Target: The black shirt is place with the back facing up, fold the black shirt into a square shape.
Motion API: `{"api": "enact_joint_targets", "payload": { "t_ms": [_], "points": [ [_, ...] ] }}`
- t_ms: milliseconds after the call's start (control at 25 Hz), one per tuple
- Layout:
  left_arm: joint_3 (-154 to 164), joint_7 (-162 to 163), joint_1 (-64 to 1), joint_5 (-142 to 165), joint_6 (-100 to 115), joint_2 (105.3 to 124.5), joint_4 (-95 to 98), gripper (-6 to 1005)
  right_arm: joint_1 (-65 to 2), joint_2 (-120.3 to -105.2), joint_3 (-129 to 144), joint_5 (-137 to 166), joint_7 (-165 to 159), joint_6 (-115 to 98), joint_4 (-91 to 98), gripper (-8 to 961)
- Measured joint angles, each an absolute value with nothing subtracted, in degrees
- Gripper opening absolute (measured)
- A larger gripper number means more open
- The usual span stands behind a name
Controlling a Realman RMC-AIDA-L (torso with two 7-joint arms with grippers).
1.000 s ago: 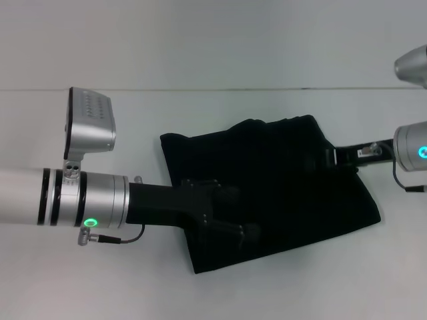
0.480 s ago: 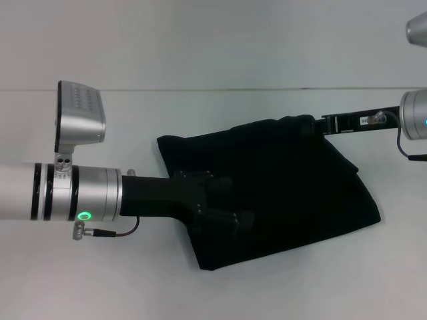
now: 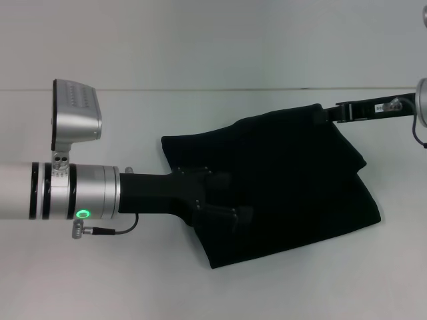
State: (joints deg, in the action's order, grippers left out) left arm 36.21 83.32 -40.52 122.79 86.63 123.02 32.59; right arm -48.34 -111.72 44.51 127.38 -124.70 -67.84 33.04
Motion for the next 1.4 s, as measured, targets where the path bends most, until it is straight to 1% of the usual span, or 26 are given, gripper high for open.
{"api": "enact_joint_targets", "payload": {
  "t_ms": [280, 560, 800, 1160, 1320, 1400],
  "points": [
    [36.2, 84.8, -40.7, 122.7, 86.5, 123.24, 32.3, 941, -46.7, -110.78, 44.3, 127.4, -124.7, -69.9, 33.5, 27],
    [36.4, 86.5, -40.9, 122.7, 86.7, 123.72, 32.2, 939, -44.3, -110.19, 44.7, 127.8, -124.6, -70.5, 33.9, 27],
    [36.6, 87.3, -41.3, 122.7, 86.6, 123.92, 31.3, 938, -42.2, -109.89, 44.8, 128.1, -124.3, -68.5, 32.6, 63],
    [36.3, 88.3, -41.9, 121.9, 85.6, 123.86, 31.0, 936, -41.3, -110.27, 44.2, 129.3, -122.7, -66.1, 31.2, 116],
    [36.3, 88.3, -42.1, 121.7, 84.9, 123.77, 31.2, 935, -41.4, -109.85, 42.3, 129.0, -122.9, -66.1, 32.8, 140],
    [36.3, 88.3, -42.1, 121.5, 84.6, 123.72, 31.2, 935, -41.9, -109.46, 41.5, 129.0, -123.8, -66.3, 33.3, 218]
  ]
}}
